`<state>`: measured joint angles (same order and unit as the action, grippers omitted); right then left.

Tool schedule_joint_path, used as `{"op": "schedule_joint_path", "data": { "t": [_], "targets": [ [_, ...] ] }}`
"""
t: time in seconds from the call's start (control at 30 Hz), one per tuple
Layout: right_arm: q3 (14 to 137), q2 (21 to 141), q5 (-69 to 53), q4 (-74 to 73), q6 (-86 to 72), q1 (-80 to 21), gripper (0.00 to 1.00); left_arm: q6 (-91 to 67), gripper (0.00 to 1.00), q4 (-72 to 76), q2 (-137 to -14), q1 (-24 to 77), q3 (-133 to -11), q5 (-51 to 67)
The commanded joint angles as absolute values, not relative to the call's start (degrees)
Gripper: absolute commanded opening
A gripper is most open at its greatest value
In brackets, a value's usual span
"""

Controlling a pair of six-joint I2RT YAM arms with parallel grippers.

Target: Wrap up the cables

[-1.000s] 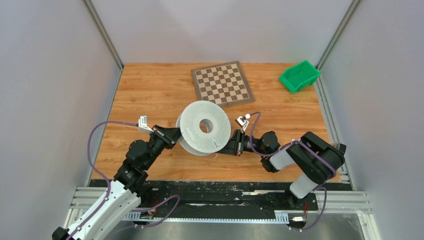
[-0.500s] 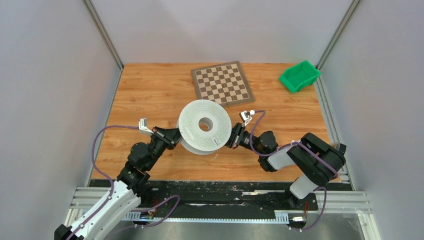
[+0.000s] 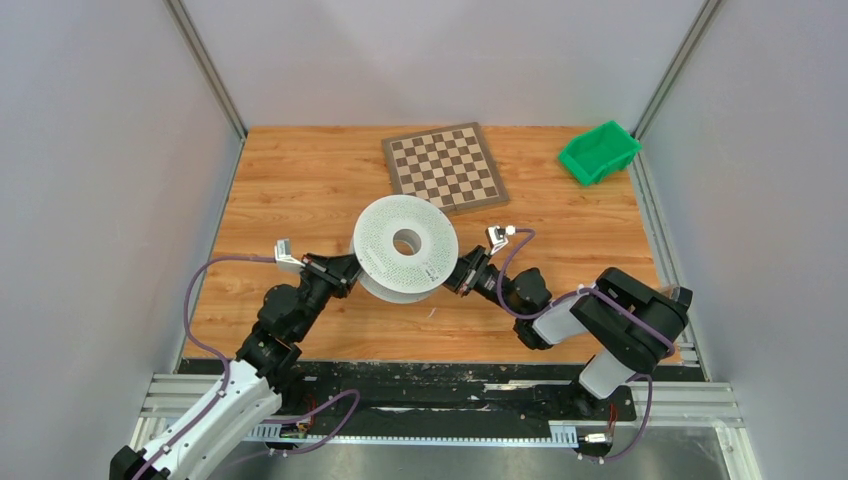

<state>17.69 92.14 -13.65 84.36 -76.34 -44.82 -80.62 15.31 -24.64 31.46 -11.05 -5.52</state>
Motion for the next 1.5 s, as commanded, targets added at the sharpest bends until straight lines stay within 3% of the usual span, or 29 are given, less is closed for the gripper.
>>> {"op": "schedule_joint_path", "data": {
  "t": [0.0,0.3,0.67,1.17,1.47],
  "targets": [
    [17.9,90.4,-9.5,95.3,-76.4,-45.2,0.0,-84.6,0.0,23.4,-23.3,31.6,-12.1,-6.9],
    [19.3,90.8,-9.8,94.0,-74.7,-45.8,0.0,-85.5,0.0,24.2,-23.5,31.6,-11.5,-6.9],
    [19.2,92.0,-8.5,90.5,-71.2,-48.5,0.14,-88.2,0.0,24.9,-23.7,31.6,-11.6,-6.9],
    [19.5,71.5,-4.5,57.3,-66.5,-48.6,0.34,-88.9,0.0,26.2,-23.9,31.6,-11.4,-7.9],
    [18.9,65.8,-2.8,50.6,-66.1,-48.6,0.41,-90.0,0.0,28.6,-24.9,31.6,-10.9,-7.5]
  ]
}}
